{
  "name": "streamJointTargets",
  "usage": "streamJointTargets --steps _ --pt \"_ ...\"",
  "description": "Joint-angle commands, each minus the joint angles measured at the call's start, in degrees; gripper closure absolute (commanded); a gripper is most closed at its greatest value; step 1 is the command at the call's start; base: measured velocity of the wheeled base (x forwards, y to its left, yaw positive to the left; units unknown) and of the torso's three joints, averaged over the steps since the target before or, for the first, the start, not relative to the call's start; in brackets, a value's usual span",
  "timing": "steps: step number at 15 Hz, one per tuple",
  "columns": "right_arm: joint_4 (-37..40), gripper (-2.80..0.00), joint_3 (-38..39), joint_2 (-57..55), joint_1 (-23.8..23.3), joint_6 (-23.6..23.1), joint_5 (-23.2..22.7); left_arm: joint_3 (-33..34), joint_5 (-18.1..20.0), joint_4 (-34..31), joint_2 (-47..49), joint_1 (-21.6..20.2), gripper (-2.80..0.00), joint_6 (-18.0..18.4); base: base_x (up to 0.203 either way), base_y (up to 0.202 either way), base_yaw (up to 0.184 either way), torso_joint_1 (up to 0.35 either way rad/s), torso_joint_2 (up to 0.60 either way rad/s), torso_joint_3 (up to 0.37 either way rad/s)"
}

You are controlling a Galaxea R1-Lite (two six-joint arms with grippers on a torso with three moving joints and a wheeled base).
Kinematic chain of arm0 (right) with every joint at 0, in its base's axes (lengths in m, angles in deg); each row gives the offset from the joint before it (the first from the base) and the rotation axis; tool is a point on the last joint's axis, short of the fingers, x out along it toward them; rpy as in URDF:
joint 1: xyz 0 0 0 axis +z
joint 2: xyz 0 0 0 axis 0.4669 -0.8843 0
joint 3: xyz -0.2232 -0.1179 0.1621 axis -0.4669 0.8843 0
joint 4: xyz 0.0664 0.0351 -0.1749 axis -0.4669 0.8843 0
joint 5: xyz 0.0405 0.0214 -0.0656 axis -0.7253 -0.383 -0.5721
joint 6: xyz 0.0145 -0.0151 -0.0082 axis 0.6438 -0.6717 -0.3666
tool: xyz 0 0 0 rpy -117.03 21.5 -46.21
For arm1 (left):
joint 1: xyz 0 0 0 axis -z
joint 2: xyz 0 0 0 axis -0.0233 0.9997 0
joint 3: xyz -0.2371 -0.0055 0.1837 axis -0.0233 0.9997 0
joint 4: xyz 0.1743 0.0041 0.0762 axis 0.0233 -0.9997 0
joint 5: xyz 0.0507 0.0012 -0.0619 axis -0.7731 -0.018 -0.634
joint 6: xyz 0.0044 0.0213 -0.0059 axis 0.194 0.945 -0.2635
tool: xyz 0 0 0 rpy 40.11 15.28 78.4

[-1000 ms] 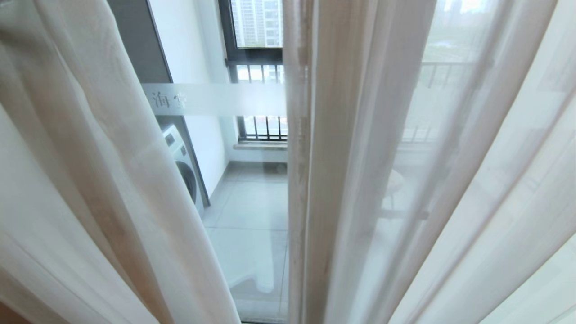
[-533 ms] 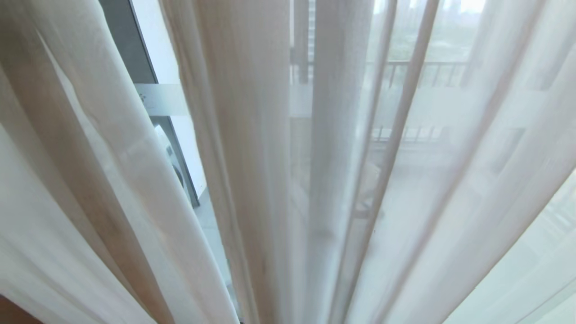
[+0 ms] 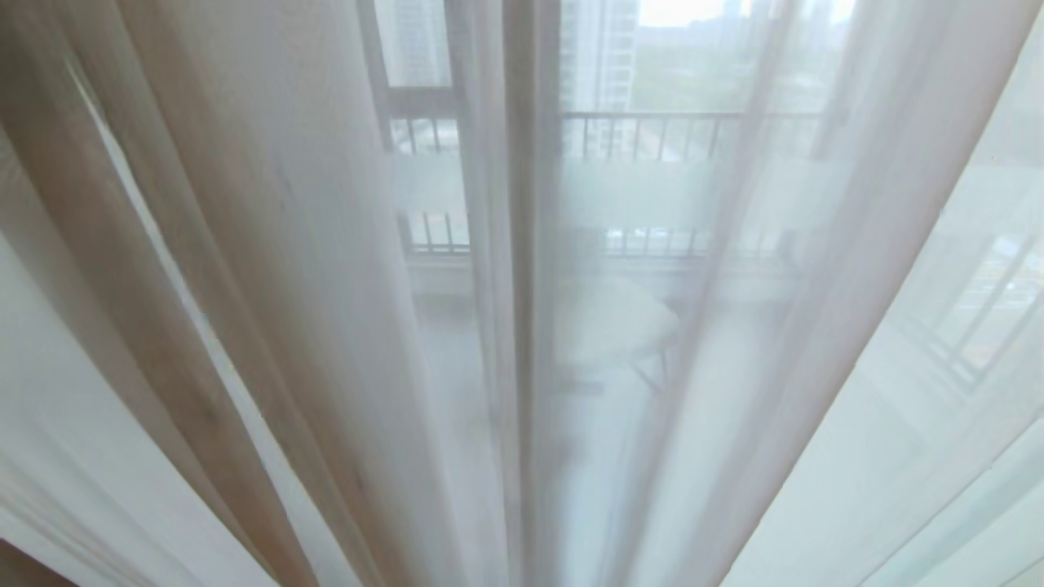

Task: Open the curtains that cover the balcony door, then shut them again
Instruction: Close the inner curtains on both sides

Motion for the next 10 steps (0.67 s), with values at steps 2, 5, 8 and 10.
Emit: streamJointTargets --steps 2,5,8,10 --pt "0.02 0.00 0.00 0.00 0.02 -0.03 -0.06 0.01 0.07 0.06 0.21 0.04 0.00 -0.07 0.000 -0.189 0.002 0.002 0.00 0.000" --pt "0.02 0.00 0.00 0.00 0.02 -0.03 -0.06 -0.08 0.16 0.06 0.30 0.04 0.00 -0.07 0.000 -0.193 0.000 0.001 0.01 0.004" --pt "0.02 0.00 0.00 0.00 0.02 -0.03 -0.06 -0.08 0.16 0.06 0.39 0.04 0.00 -0.07 0.000 -0.192 -0.002 0.002 0.00 0.002" --pt "0.02 0.00 0.00 0.00 0.02 -0.03 -0.06 -0.08 0.16 0.07 0.39 0.04 0.00 -0.07 0.000 -0.190 -0.003 0.002 0.00 -0.002"
